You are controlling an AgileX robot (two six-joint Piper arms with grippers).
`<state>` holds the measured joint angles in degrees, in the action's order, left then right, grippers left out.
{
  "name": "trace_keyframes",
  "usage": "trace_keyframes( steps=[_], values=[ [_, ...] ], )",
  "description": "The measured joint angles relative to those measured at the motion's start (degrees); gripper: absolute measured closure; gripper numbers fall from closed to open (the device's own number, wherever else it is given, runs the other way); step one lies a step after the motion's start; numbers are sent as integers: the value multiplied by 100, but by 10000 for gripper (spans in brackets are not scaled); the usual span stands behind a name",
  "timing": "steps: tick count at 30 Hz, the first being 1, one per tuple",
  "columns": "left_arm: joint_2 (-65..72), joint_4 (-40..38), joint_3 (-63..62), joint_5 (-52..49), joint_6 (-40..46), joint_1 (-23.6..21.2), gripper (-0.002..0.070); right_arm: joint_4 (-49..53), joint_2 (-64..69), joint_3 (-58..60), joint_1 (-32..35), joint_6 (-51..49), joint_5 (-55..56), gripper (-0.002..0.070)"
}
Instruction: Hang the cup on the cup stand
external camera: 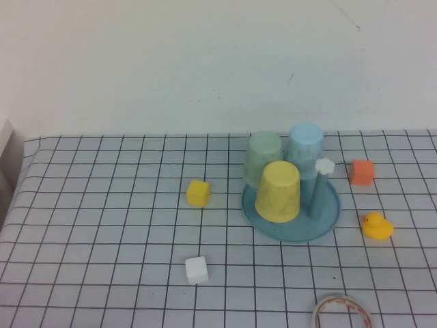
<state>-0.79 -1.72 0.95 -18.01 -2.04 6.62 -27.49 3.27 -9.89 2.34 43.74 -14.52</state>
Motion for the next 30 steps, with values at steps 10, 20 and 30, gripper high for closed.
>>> trace_keyframes(
  steps=[10,20,30],
  values=[
    [0,0,0,0,0,0,676,3286,-106,493,54,-3020,-939,678],
    [0,0,0,0,0,0,676,2968,-394,1137,533,-3206,-262,678],
    [0,0,0,0,0,0,676,2959,-394,1105,538,-3712,-489,678]
  ],
)
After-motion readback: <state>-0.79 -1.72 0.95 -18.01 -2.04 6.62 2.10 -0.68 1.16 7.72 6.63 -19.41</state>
